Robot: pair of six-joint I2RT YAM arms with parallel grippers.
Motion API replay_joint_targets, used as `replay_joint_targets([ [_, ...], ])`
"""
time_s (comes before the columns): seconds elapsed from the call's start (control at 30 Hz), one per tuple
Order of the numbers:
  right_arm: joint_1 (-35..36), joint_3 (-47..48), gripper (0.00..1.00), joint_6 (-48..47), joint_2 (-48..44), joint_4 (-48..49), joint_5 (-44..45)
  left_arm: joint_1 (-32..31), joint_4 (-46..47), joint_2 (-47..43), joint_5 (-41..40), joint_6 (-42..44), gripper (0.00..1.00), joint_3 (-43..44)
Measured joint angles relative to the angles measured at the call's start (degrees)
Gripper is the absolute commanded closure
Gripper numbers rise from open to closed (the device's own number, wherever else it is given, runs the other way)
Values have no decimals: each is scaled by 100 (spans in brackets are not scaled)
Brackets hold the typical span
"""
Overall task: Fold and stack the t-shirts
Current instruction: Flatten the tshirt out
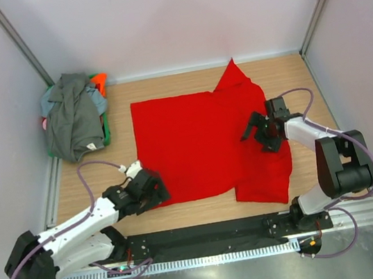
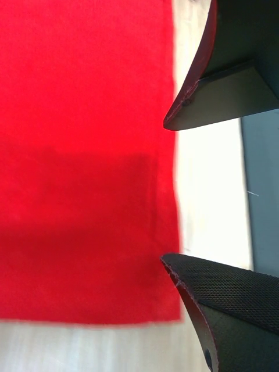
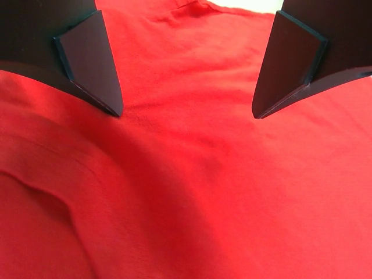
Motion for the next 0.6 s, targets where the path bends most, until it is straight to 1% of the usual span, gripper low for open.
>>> replay_joint_targets([
  [0.13,-13,-192,0,-20,-350,-337,350,-229,-796,-494,-164,-201,11,210],
  [0.2,-31,-271,0,-11,-752,-719,433,-243,-1314,-750,-286,-181,10,577],
  [0.3,-39,-142,0,11,-1515,-1196,452,-245,-2208,-1176,-494,50,6,1539],
  [0.4,-42,479,0,13,-1937,-1379,450,-247,-2778,-1563,-763,428,4,2612],
  [0.47,-42,1075,0,-2,-1878,-1276,459,-247,-3143,-1847,-960,726,4,3226],
  [0.5,-42,1366,2,-17,-1735,-1200,481,-247,-3230,-1985,-1032,866,4,3366],
  [0.53,-48,1683,5,-24,-1482,-1169,501,-247,-3303,-2181,-1128,1032,2,3456],
  [0.6,-59,2214,11,-39,-975,-898,514,-247,-3414,-2581,-1285,1320,1,3449],
])
